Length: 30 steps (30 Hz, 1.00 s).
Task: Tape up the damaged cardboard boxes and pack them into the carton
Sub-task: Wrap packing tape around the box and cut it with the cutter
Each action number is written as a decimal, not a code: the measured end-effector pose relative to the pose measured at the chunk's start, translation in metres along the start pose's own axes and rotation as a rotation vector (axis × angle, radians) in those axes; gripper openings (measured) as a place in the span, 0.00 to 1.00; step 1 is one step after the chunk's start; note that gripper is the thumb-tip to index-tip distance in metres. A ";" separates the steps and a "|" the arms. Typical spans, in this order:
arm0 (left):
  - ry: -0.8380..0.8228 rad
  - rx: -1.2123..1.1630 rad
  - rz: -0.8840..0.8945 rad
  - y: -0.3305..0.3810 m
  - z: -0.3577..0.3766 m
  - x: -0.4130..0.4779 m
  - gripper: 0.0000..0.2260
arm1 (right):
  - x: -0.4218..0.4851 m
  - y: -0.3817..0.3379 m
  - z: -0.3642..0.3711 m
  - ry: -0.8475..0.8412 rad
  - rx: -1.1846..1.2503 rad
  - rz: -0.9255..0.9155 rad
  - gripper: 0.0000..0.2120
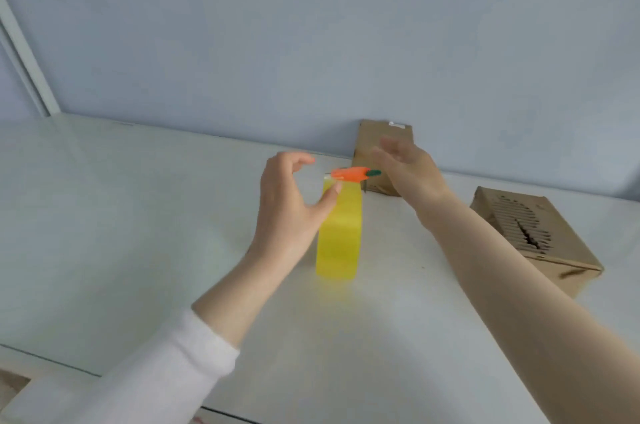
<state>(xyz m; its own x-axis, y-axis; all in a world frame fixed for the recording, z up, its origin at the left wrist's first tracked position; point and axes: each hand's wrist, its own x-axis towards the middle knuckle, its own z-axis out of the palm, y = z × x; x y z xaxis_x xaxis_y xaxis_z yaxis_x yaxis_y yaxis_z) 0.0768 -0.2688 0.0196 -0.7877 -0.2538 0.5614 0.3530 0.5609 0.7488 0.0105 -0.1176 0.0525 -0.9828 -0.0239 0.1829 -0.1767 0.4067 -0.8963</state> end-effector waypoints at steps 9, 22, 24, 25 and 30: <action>-0.280 -0.508 -0.515 -0.010 -0.007 -0.029 0.37 | -0.034 -0.018 -0.006 -0.337 -0.189 -0.036 0.18; -0.335 -0.397 -0.078 0.014 0.012 0.002 0.05 | -0.053 -0.027 -0.019 0.027 -0.105 -0.403 0.11; -0.310 -0.391 -0.051 0.020 0.020 0.001 0.07 | -0.058 -0.026 -0.022 0.069 -0.120 -0.404 0.11; -0.298 -0.386 -0.037 0.023 0.023 0.000 0.09 | -0.061 -0.024 -0.024 0.095 -0.135 -0.407 0.11; -0.219 -0.405 -0.004 0.051 0.041 -0.008 0.11 | -0.068 -0.025 -0.037 0.245 -0.060 -0.296 0.07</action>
<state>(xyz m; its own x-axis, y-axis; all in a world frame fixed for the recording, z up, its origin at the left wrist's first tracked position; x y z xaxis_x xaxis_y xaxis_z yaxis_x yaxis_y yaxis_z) 0.0803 -0.2054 0.0388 -0.8624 -0.0584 0.5028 0.4839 0.1962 0.8528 0.0842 -0.0922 0.0774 -0.8469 0.0678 0.5275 -0.4402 0.4674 -0.7667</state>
